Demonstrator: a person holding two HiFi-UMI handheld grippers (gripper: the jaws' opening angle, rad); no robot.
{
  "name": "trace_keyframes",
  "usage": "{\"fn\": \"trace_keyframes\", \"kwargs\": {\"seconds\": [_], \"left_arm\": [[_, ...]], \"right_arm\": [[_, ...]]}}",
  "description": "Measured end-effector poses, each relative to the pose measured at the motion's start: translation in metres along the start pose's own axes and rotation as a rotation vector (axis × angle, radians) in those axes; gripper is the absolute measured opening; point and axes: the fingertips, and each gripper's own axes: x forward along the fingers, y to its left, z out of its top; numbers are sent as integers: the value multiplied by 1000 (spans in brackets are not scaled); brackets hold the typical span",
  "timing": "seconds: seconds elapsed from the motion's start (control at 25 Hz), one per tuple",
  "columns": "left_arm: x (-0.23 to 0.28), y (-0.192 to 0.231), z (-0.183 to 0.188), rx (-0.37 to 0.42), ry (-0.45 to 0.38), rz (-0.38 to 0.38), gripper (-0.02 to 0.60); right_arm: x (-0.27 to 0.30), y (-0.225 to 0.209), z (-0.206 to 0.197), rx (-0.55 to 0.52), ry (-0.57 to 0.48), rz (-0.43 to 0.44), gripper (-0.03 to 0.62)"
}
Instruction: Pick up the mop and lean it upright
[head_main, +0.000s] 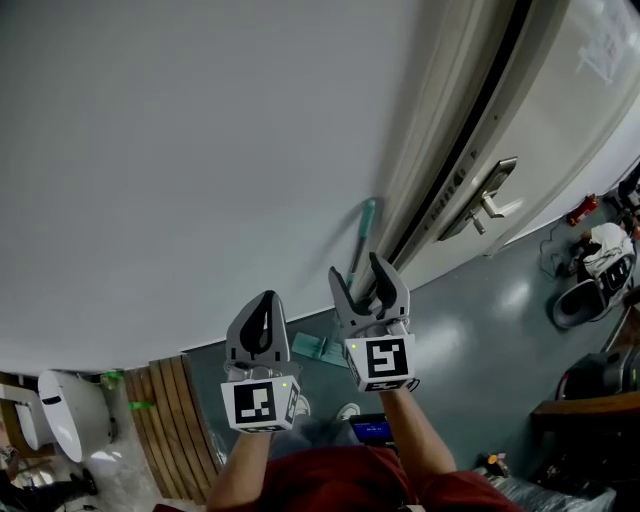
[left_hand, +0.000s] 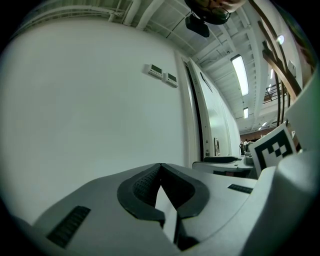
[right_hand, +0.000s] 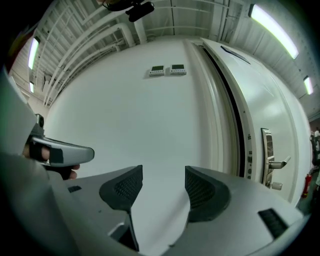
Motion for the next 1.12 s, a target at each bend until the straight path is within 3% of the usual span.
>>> {"fn": "trace_keyframes", "kwargs": {"seconds": [0.32, 0.8, 0.84, 1.0, 1.12], "left_arm": [[1, -9, 12, 10, -17, -28, 12], [-3, -19, 19, 9, -36, -43, 14], [-4, -20, 19, 9, -37, -45, 14], [-7, -22, 20, 8, -39, -51, 12], [-8, -25, 22, 6, -43, -59, 14]], "right_arm": [[-37, 11, 34, 10, -50, 39, 253], [-57, 14, 43, 39, -64, 53, 250], [-59, 14, 43, 42, -63, 54, 240], [-66, 14, 46, 42, -66, 56, 75], [-71, 15, 49, 46, -68, 66, 59]]}}
